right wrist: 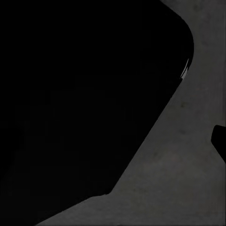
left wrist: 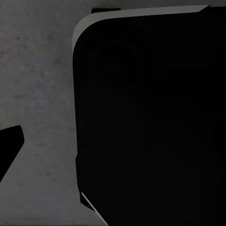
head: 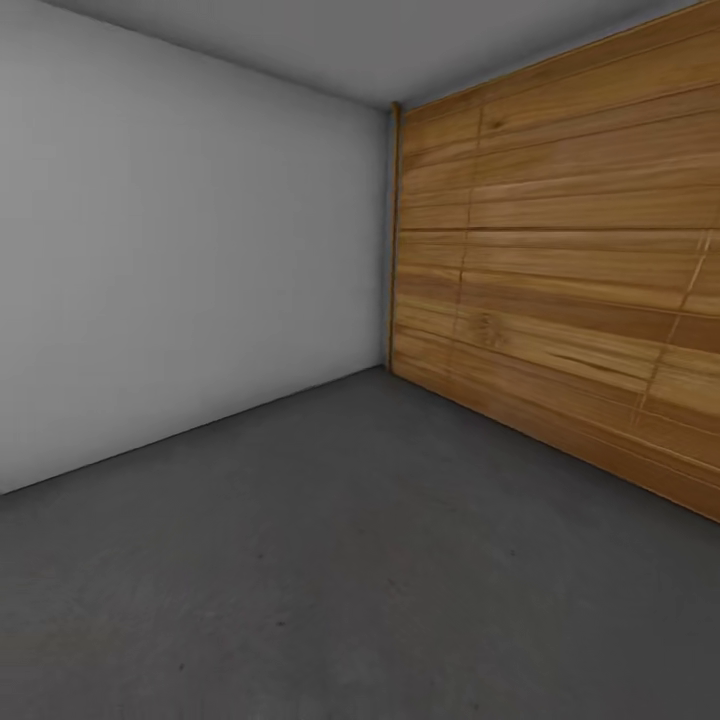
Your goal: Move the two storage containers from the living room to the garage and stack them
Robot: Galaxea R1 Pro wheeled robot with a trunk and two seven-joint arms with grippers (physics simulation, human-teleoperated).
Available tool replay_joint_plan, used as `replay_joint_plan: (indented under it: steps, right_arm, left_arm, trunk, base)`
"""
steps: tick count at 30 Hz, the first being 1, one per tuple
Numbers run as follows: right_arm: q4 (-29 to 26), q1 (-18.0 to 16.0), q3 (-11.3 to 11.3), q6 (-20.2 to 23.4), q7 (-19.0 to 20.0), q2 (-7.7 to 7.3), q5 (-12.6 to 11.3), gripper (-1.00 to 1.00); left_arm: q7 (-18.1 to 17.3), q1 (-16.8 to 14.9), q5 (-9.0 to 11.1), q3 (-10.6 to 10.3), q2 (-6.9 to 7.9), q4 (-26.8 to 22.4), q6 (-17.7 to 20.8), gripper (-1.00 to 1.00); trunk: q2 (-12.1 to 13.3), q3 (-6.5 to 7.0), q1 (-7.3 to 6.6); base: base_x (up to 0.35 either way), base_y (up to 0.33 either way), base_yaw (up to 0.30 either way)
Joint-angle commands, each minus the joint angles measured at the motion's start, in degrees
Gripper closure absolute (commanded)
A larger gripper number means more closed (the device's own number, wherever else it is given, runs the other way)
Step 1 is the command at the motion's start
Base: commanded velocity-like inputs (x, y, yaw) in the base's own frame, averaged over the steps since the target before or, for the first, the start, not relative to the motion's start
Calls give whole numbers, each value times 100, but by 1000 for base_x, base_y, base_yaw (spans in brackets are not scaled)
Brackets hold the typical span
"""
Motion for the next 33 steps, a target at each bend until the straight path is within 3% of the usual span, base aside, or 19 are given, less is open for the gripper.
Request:
replay_joint_plan:
  steps: [1, 33]
  right_arm:
    - [1, -1, 12, -10, 2, 0, -6, -100]
    - [1, -1, 12, -13, 2, -7, -6, -100]
  left_arm:
    - [1, -1, 1, 0, 0, -1, -11, -100]
    - [1, -1, 1, -3, 0, -1, -11, -100]
  trunk:
    - [-2, -4, 0]
    - [-2, -4, 0]
  base:
    - [0, 0, 275]
    - [0, 0, 275]
